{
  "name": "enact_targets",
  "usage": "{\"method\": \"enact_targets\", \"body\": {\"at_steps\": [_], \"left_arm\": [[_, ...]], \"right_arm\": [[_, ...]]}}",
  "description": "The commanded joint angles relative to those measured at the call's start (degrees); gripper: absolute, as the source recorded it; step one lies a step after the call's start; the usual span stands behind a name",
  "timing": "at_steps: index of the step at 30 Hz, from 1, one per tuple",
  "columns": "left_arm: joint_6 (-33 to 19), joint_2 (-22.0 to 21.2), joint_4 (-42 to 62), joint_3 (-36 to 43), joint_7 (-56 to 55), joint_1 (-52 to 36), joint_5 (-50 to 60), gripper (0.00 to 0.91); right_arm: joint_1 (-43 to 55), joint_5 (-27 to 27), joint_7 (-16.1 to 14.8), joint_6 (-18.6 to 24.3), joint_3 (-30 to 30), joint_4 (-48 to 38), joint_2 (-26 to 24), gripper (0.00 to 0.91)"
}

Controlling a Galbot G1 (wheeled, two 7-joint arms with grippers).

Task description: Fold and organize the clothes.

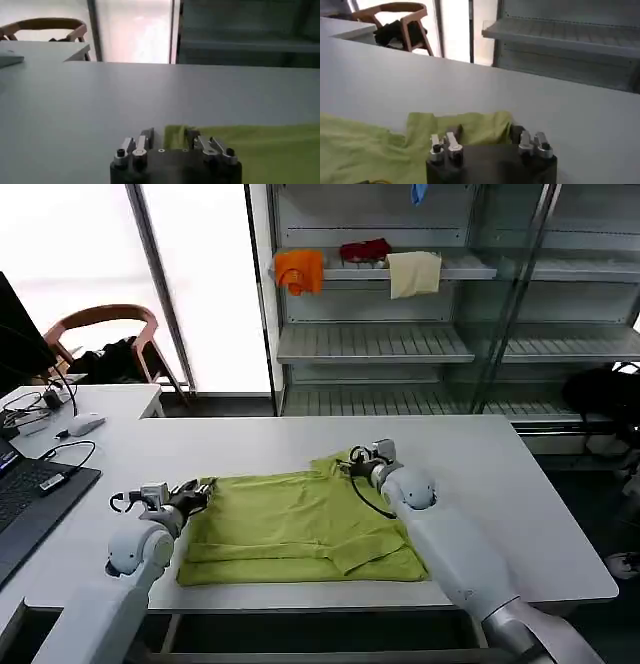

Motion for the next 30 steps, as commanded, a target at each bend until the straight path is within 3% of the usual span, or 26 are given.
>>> {"method": "enact_targets", "body": {"at_steps": [1,17,30], "left_arm": [[0.11,0.25,-0.16,0.07,1.21,0.23,0.60,0.000],[-3.50,1.82,-4.37,-0.36,-0.40,0.66,-0.47,0.000],[-4.41,5.46,-14.75,-2.77,-2.66,8.78,-0.26,0.000]], "right_arm": [[-0.19,-0.56,-0.10,-0.18,-0.21,0.65,-0.05,0.000],[-1.04,1.71,1.59,3.22,-0.89,8.54,-2.36,0.000],[-10.68,7.17,6.09,2.31,0.95,26.42,-11.41,0.000]]}}
